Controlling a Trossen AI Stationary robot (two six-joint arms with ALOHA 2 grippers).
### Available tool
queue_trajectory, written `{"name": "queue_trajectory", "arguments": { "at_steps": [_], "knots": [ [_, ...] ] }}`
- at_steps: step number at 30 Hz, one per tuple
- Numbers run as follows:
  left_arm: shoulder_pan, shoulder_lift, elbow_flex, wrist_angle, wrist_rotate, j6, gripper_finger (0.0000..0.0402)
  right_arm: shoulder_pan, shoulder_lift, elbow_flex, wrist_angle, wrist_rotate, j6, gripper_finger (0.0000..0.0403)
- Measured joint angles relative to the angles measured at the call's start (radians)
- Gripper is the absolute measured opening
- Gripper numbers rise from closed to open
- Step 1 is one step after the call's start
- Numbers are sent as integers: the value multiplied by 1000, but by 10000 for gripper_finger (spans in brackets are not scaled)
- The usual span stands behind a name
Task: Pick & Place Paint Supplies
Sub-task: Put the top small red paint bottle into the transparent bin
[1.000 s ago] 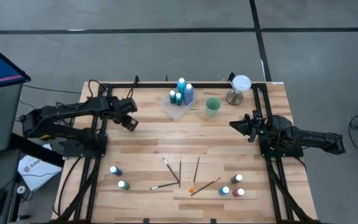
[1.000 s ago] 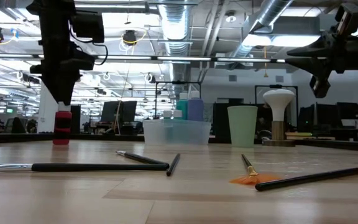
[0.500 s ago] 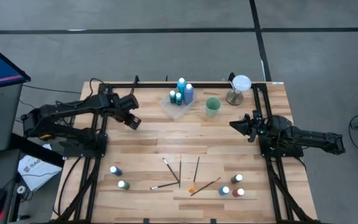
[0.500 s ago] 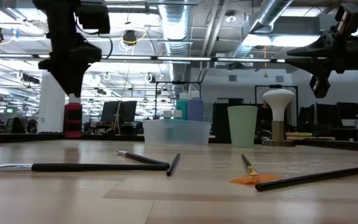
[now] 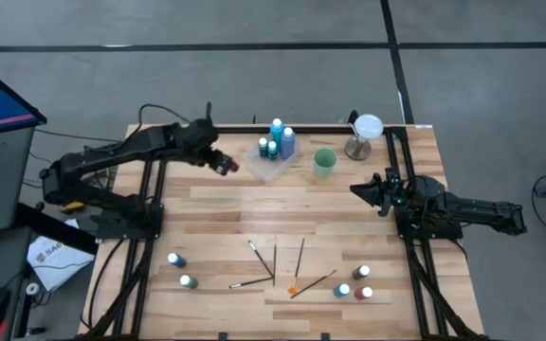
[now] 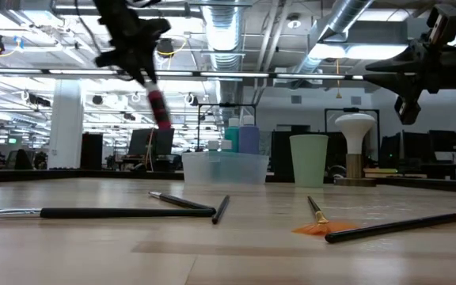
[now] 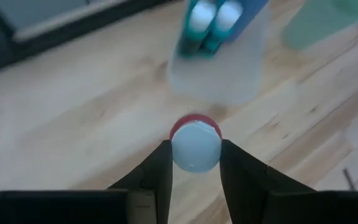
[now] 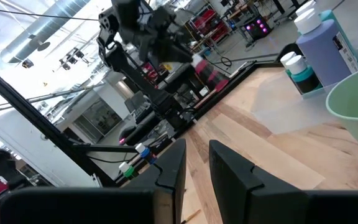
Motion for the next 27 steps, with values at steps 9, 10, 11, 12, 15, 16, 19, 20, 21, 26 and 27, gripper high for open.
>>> {"name": "queue_trajectory", "arguments": {
  "at_steps": [9, 10, 11, 12, 15, 16, 19, 20, 21, 26, 27],
  "knots": [
    [0, 271, 237, 46, -5, 105, 104, 0, 0, 0, -3, 0, 0, 66],
    [-1, 301, 267, 46, -5, 113, 104, 0, 0, 0, -3, 0, 0, 66],
    [-1, 328, 295, 49, -4, 122, 104, 0, 0, 0, -4, 0, 0, 66],
    [-2, 353, 321, 50, -6, 131, 104, 0, 0, 0, -4, 0, 0, 66],
    [-2, 421, 395, 50, -6, 139, 104, 0, 0, 0, -4, 0, 0, 66],
    [-2, 441, 414, 50, -7, 139, 104, 0, 0, 0, -4, 0, 0, 66],
    [-2, 493, 460, 51, -15, 134, 104, 0, 0, 0, -4, 0, 0, 66],
    [-3, 507, 469, 51, -15, 128, 104, 0, 0, 0, -4, 0, 0, 66],
    [-8, 521, 475, 51, -16, 115, 104, 0, 0, 0, -4, 0, 0, 66],
    [-29, 568, 477, 48, -18, 77, 104, 0, 0, 0, -4, 0, 0, 65],
    [-32, 574, 477, 50, -18, 75, 104, 0, 0, 0, -4, 0, 0, 65]
  ]
}}
